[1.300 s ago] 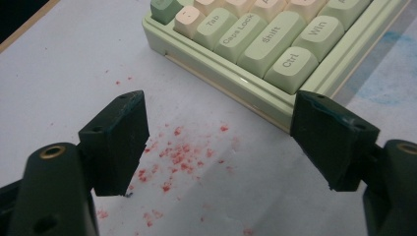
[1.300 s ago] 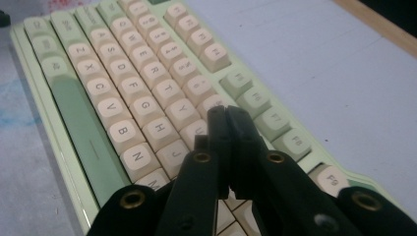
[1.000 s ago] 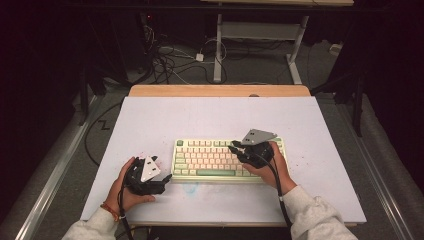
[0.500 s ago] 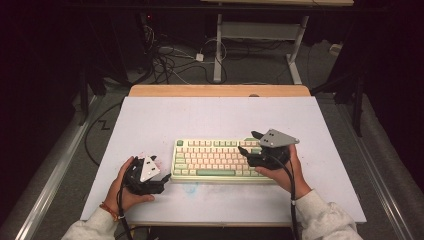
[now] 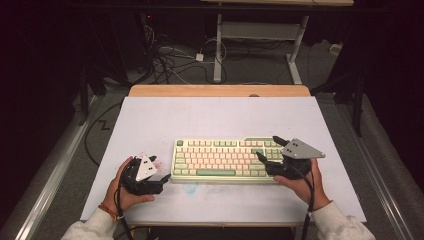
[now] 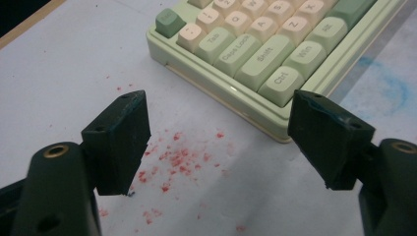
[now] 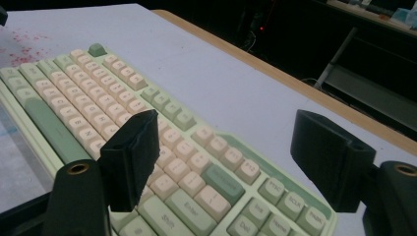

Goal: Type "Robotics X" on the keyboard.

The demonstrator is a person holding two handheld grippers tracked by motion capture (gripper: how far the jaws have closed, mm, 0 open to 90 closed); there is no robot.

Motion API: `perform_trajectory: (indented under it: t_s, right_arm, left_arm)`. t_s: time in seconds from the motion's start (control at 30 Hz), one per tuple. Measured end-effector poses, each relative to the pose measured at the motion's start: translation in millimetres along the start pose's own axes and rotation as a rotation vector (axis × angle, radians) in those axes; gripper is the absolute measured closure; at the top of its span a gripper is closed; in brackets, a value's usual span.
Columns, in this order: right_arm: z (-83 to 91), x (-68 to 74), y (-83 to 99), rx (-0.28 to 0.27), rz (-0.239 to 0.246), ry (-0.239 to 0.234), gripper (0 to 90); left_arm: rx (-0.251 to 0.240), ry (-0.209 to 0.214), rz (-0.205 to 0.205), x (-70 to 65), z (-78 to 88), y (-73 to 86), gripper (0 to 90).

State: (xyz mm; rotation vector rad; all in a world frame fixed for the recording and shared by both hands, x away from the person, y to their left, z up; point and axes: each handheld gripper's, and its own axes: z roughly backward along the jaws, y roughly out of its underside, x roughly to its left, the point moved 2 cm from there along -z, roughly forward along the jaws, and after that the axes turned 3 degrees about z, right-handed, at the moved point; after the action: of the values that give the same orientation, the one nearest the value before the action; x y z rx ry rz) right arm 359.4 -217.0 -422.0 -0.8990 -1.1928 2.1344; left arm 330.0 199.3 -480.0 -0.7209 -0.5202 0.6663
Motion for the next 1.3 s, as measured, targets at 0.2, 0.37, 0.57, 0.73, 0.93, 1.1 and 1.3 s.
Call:
perform_trajectory:
  t_s: [0.2, 0.37, 0.57, 0.73, 0.93, 1.1, 1.3]
  right_arm:
    - [12.9, -2.2, 14.5, 0.002, 0.000, 0.024, 26.2]
    - [21.2, -1.7, 25.1, 0.014, 0.000, 0.039, 26.3]
    - [29.4, 1.6, 35.7, 0.034, -0.015, 0.040, 26.5]
    - [35.0, 4.5, 42.2, 0.048, -0.015, 0.045, 26.5]
    - [36.1, 6.4, 45.8, 0.060, -0.027, 0.037, 26.5]
    - [34.4, 7.1, 46.9, 0.067, -0.026, 0.035, 26.5]
    - [32.3, 6.9, 48.5, 0.074, -0.023, 0.030, 26.5]
  left_arm:
    - [-0.027, 0.019, 0.000, -1.8, 5.1, -4.2, 30.9]
    - [-0.021, 0.040, 0.002, -1.0, 8.1, -6.1, 47.6]
    - [-0.021, 0.086, 0.015, 2.2, 13.9, -12.7, 80.9]
    - [-0.026, 0.118, 0.023, 4.8, 18.6, -23.2, 88.0]
    - [-0.028, 0.161, -0.010, -1.4, 12.5, -43.7, 88.1]
    - [-0.011, 0.219, -0.046, -14.7, -4.3, -63.1, 88.1]
    - [0.022, 0.265, -0.119, -29.7, -26.3, -82.6, 88.2]
